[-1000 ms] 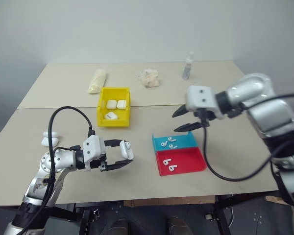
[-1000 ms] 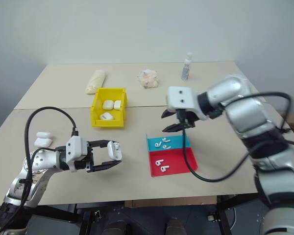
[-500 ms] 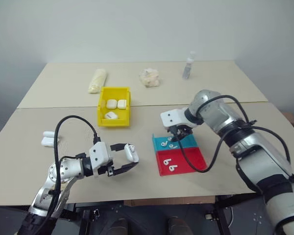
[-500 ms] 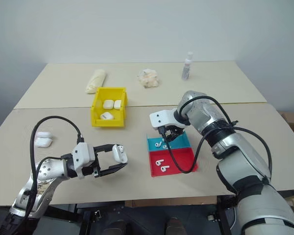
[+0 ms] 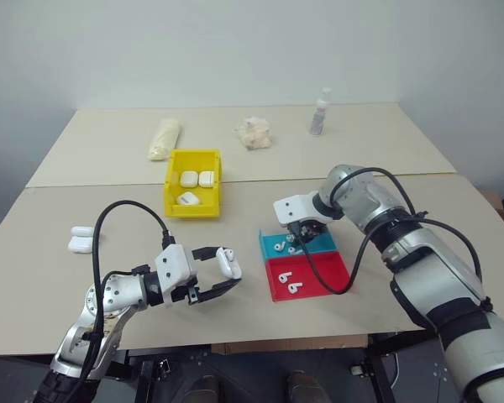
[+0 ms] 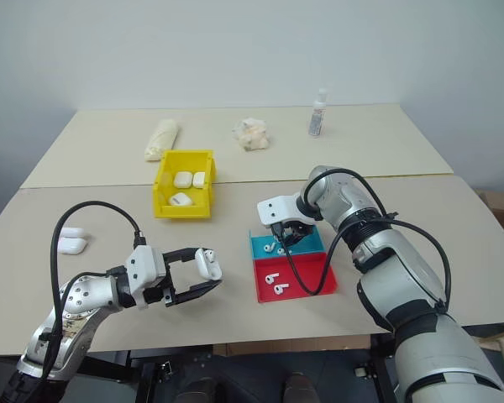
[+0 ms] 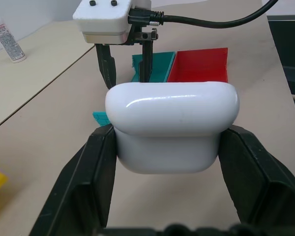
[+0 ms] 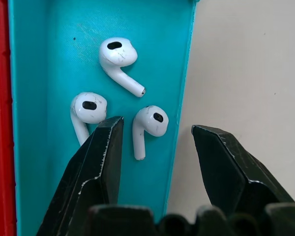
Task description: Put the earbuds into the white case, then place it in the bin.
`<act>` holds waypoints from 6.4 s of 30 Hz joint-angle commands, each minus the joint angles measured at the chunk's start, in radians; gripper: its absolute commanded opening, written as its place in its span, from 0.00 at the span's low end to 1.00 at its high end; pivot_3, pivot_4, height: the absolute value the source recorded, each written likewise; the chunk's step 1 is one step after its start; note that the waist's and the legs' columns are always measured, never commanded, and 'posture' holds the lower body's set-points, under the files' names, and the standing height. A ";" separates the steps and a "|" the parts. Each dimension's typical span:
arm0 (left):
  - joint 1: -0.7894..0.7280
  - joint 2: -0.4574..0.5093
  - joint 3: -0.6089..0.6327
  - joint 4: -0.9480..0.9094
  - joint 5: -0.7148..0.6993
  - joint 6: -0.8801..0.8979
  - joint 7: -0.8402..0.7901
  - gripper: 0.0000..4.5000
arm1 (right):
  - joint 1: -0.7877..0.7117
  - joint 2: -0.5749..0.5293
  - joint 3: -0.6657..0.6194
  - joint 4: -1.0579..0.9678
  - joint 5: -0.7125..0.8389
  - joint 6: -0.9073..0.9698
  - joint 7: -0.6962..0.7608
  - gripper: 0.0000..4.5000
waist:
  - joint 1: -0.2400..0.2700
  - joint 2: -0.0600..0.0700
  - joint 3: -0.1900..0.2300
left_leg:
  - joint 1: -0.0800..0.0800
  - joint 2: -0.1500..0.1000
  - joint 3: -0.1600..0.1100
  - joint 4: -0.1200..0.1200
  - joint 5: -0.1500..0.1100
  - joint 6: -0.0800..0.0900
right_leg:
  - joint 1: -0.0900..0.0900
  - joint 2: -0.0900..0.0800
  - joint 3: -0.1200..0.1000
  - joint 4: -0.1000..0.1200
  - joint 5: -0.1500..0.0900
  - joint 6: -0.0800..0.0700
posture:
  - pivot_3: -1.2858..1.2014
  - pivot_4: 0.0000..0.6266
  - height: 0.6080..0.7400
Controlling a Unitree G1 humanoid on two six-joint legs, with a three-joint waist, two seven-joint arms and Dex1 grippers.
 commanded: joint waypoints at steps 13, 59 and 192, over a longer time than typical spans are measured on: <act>-0.036 0.004 0.002 -0.026 -0.017 0.022 -0.006 0.62 | -0.003 0.000 -0.048 -0.027 -0.014 -0.040 0.020 0.40 | -0.002 0.000 0.000 | 0.000 0.000 -0.002 0.000 0.000 0.000 | 0.000 0.000 0.000 0.000 0.000 0.000 | 0.52 0.24 1.00; -0.108 -0.021 0.019 -0.077 -0.111 0.079 0.001 0.62 | 0.104 -0.135 -0.325 -0.523 0.131 0.251 0.000 0.14 | 0.005 0.001 0.000 | -0.002 0.000 -0.003 0.000 0.000 0.000 | -0.002 -0.001 0.000 0.000 0.000 0.000 | 0.52 0.24 1.00; -0.917 -0.286 -0.042 0.941 0.468 0.162 0.818 0.90 | 0.778 -0.364 -0.784 -1.608 1.059 0.774 -0.684 0.00 | 0.033 -0.002 0.000 | -0.003 -0.002 0.000 0.003 -0.001 0.002 | 0.003 0.000 -0.001 -0.004 0.001 0.002 | 0.52 0.24 1.00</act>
